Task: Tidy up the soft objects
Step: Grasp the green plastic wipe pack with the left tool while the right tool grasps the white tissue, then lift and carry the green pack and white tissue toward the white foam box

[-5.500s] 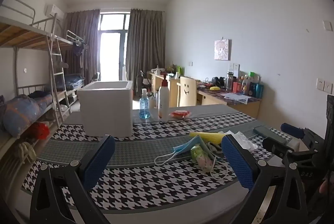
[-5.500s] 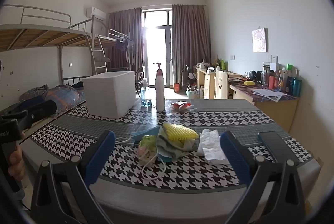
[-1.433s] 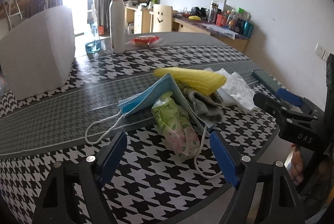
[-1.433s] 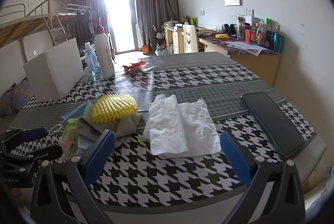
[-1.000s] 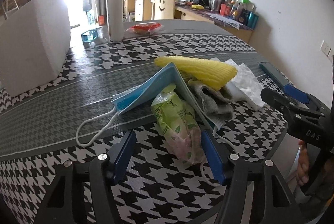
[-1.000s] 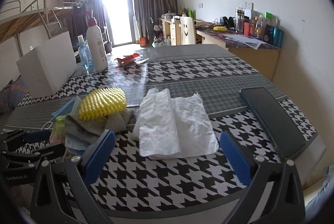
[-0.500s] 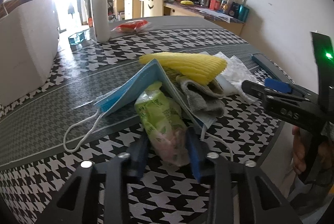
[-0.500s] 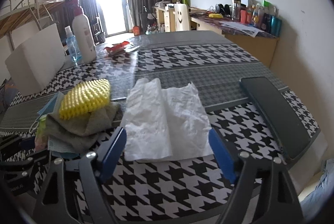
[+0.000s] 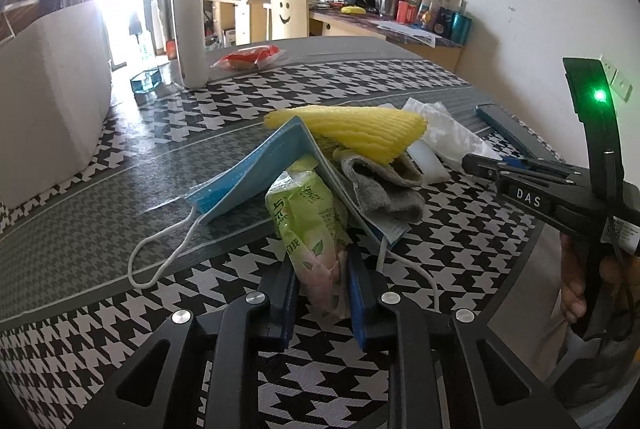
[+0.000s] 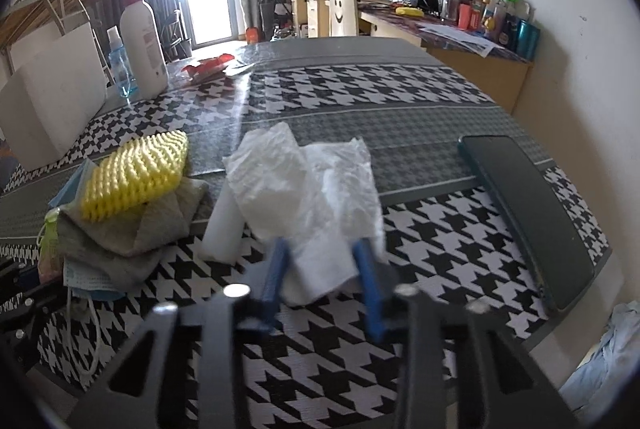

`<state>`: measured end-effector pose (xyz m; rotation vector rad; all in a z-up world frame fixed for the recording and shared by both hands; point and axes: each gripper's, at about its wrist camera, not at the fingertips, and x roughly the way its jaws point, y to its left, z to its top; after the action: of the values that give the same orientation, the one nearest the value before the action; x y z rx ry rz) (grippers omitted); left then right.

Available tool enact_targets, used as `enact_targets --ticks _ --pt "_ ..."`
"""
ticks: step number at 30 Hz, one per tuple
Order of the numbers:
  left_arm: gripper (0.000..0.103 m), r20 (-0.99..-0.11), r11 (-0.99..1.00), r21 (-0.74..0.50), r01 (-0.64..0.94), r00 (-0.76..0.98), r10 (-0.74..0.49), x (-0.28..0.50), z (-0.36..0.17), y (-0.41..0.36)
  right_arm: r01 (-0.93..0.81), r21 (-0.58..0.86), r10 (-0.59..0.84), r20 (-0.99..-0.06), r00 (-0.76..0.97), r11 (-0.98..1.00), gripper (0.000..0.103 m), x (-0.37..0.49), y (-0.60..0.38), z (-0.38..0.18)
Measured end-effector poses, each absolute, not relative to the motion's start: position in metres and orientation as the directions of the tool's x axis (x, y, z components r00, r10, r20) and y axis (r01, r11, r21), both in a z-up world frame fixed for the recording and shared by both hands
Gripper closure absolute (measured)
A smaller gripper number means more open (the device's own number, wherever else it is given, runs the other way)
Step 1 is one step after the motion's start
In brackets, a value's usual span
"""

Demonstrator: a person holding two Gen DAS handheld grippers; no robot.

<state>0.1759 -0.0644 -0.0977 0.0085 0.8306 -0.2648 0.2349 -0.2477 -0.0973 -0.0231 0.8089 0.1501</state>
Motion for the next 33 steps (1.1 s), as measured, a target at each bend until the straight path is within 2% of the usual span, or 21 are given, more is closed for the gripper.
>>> enact_targets --ticks 2,4,33 --pt "0.080 -0.728 0.967 -0.099 0.235 0.645 -0.232 0.175 -0.097 -0.063 -0.138 0.049 0.131 -0.722 0.680 0.989 0.091 0.236 -0.249 -0.097" --pt "0.082 -0.721 0.966 -0.102 0.237 0.651 -0.236 0.172 -0.095 -0.062 -0.139 0.073 0.148 -0.717 0.681 0.988 0.095 0.235 -0.251 -0.095" --pt "0.083 -0.611 0.974 -0.073 0.212 0.763 -0.212 0.133 -0.049 -0.040 -0.204 0.099 0.223 -0.569 0.792 0.974 0.095 0.192 -0.242 -0.041"
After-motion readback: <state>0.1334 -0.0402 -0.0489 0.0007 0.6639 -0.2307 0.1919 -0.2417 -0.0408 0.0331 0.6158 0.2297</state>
